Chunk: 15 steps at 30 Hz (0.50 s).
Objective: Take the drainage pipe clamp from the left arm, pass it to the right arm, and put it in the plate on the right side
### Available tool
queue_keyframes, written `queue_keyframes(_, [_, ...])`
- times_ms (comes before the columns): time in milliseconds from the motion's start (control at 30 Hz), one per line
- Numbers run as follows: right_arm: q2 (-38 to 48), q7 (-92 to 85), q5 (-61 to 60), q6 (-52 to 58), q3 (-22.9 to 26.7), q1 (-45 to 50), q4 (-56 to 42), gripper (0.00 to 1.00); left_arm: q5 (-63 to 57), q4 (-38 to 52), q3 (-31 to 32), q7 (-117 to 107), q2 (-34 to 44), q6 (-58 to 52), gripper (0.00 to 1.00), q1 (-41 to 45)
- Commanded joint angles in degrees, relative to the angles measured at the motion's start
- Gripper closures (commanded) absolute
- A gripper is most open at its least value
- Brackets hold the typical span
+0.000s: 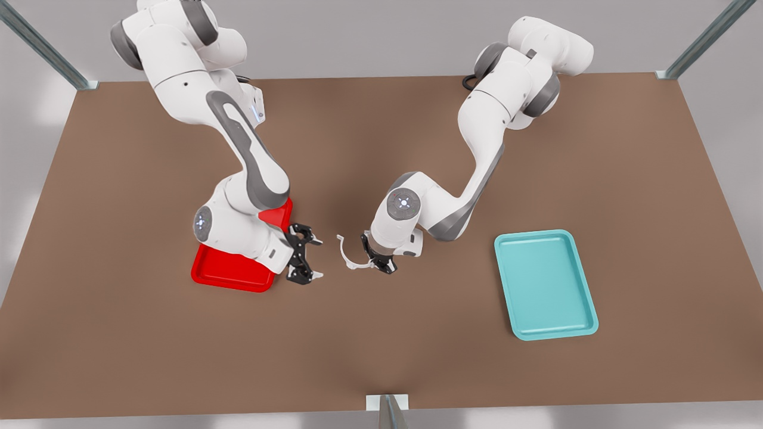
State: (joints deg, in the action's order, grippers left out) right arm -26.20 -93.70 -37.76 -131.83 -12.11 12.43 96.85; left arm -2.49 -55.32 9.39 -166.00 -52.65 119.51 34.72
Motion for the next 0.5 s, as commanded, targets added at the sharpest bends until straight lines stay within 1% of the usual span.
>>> queue_keyframes(0, [-0.96, 30.42, 1.38, 0.17, -0.01, 0.66, -1.32, 0.00, -0.24, 0.03, 0.01, -8.11, -0.17, 0.28, 0.79, 0.00])
queue_keyframes(100, [-2.19, 30.50, 1.29, -0.36, 0.07, 1.98, -3.95, 0.00, -0.15, 0.30, 0.01, -8.72, -0.26, 0.19, 0.79, 0.00])
queue_keyframes(233, [-3.95, 35.51, 2.43, -0.45, 0.07, 2.86, -6.77, 0.00, -0.15, 0.30, -0.08, -10.92, -0.26, -0.07, 0.79, -0.09])
queue_keyframes(300, [-3.86, 40.08, 4.01, 0.08, 0.07, 3.12, -7.12, 0.00, -0.15, 0.38, -0.08, -10.92, -0.35, -0.07, 0.79, 0.00])
queue_keyframes(400, [-3.86, 54.32, 5.95, 2.45, 0.07, 3.30, -7.29, 0.00, -0.24, 0.38, -0.08, -10.92, -0.35, -0.07, 0.79, -0.09])
queue_keyframes(467, [-3.95, 57.22, 5.77, 2.72, -0.01, 4.35, -7.03, 0.00, -0.15, 0.38, -0.08, -11.10, -0.35, -0.16, 0.79, -0.09])
